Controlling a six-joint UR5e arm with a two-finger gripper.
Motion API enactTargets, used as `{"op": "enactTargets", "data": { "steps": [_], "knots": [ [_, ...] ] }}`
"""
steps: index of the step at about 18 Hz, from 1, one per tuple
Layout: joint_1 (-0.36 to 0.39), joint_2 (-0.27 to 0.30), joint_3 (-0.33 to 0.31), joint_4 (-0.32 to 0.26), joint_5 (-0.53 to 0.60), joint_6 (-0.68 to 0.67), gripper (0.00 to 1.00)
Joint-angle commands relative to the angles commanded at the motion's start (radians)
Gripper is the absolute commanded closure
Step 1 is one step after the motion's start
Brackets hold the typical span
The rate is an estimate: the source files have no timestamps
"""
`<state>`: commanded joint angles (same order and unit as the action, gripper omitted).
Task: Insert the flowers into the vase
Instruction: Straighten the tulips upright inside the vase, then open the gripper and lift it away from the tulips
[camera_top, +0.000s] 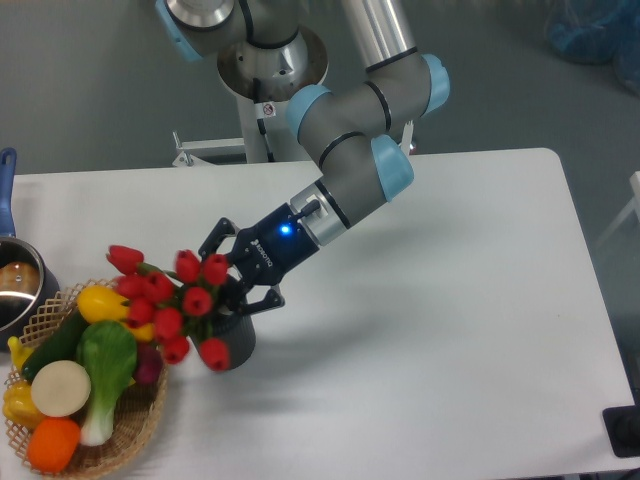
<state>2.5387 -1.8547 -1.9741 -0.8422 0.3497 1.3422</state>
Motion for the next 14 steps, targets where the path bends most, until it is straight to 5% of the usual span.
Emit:
{"op": "enactTargets", "data": {
  "steps": [2,14],
  "knots": [
    [0.017,0.029,-0.031,-0.002,0.011,0.0,0.0],
    [0.097,0.088,-0.072,-0.003,0.048,-0.014,0.0]
  ]
}}
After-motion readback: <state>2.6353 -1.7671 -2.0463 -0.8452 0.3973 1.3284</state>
